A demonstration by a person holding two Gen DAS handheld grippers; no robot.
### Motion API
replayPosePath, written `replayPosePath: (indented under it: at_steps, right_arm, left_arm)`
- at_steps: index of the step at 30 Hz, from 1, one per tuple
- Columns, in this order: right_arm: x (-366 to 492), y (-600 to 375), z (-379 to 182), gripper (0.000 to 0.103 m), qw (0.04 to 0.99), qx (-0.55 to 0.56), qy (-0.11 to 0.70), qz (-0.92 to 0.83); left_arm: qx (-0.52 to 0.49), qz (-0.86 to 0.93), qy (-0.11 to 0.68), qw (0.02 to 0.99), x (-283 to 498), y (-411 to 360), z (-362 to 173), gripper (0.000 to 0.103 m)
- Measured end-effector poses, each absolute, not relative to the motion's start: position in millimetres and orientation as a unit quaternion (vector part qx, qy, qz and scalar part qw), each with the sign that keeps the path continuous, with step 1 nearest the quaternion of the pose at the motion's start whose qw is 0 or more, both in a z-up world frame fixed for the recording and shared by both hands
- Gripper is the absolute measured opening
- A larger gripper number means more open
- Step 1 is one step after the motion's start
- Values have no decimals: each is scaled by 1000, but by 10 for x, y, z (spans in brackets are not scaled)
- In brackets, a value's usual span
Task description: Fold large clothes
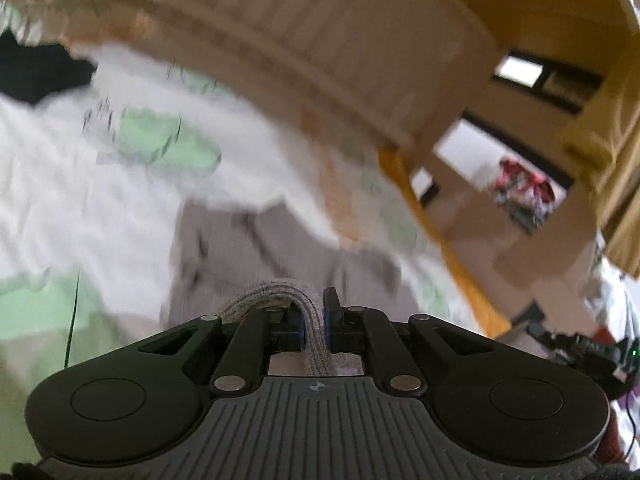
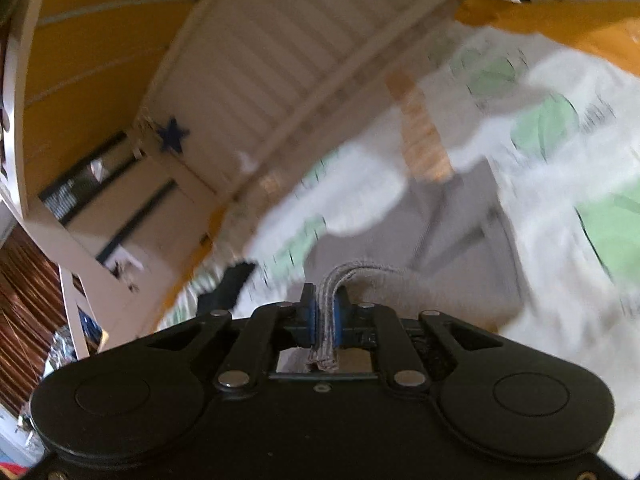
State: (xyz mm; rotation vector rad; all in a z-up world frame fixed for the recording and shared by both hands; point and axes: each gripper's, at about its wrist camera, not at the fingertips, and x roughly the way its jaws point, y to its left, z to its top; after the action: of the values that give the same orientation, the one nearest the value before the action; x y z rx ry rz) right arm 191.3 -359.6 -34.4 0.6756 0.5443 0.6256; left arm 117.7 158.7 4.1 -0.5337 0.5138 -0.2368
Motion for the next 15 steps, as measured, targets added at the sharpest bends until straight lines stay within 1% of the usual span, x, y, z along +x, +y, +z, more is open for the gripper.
replayPosePath:
  at_steps: [3,8,11,15]
  right_arm:
    - [2341,-3541,-260,17,864,330,239,296]
    - [3004,-3356,-289,17,875,324,237,272]
    - [3378,-3272,-397,17,879,322,247,250]
    - [3796,-3214,-610,17,885,315,266,216]
  left_arm:
    - [-257,-107,229,933,1542,1611,100,8]
    - [-236,-90,220,942,2236,1586,88,8]
    - [-234,-85,236,940,2628,1565,-10,8]
    - [-237,-68,275,929,3089,1537,-270,8]
